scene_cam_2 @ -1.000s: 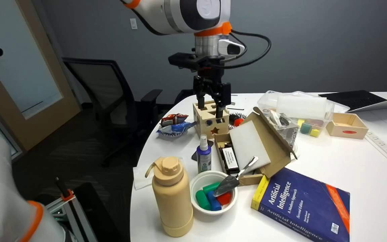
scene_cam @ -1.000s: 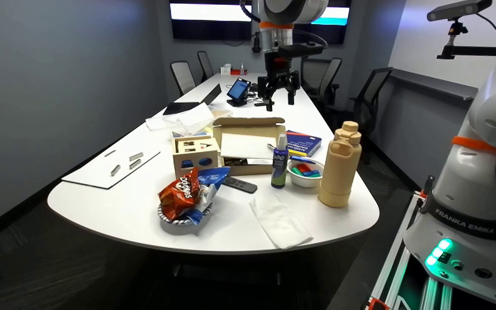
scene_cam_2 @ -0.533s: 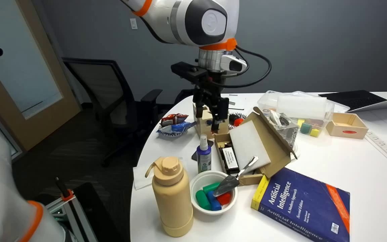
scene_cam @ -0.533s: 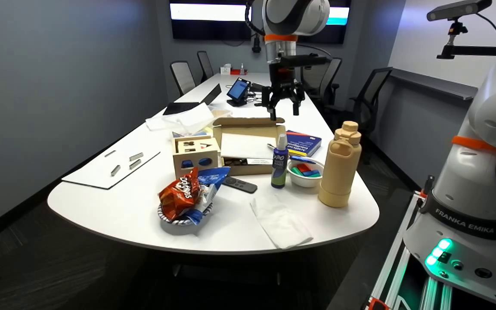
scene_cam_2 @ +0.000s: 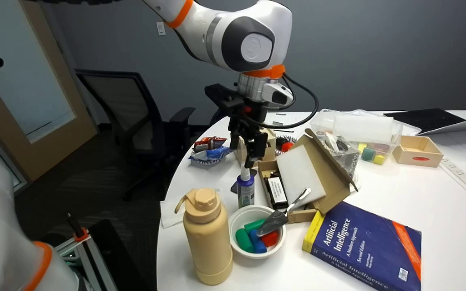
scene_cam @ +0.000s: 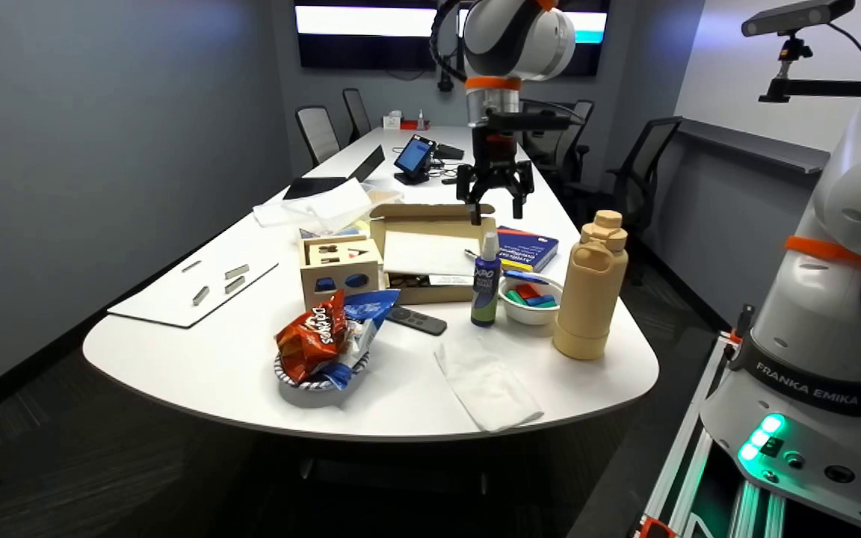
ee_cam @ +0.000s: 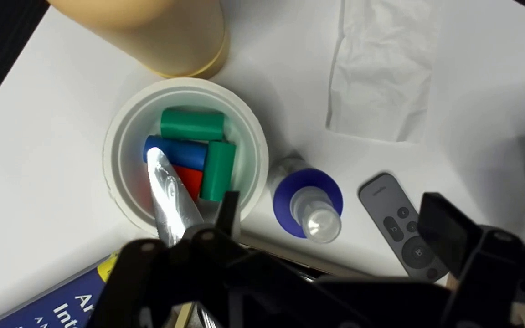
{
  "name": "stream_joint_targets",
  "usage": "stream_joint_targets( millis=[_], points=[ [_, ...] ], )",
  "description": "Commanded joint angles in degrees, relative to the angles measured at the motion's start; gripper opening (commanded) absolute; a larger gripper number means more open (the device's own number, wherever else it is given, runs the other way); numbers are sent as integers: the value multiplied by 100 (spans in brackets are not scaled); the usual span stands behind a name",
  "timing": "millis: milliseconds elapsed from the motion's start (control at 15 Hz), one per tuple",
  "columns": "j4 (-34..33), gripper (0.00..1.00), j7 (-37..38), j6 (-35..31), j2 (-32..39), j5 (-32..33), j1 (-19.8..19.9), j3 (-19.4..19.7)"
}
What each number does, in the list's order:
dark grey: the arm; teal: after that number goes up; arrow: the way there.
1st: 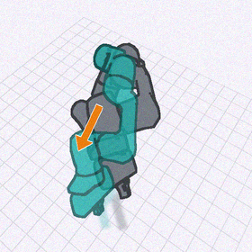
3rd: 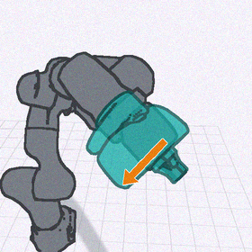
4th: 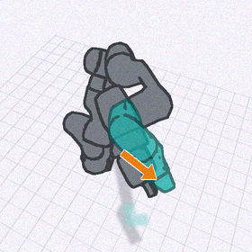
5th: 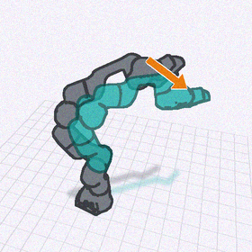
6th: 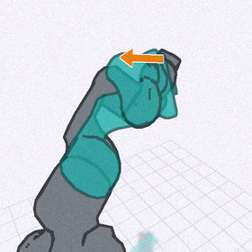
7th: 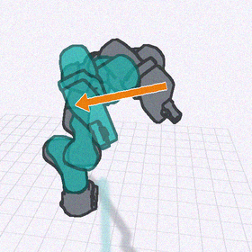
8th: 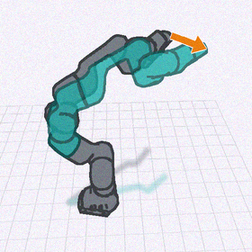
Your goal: Remove the cap from the blue bottle
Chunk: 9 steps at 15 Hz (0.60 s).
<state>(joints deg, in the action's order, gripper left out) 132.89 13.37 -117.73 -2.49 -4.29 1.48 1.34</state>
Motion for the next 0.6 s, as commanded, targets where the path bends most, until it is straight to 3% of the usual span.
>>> stream_joint_targets(
  millis=[0,533],
  points=[
    [91,100,-103,-289,35,-275,-21,-18],
    [114,100,-11,-785,241,-150,-27,-31]
  ],
)
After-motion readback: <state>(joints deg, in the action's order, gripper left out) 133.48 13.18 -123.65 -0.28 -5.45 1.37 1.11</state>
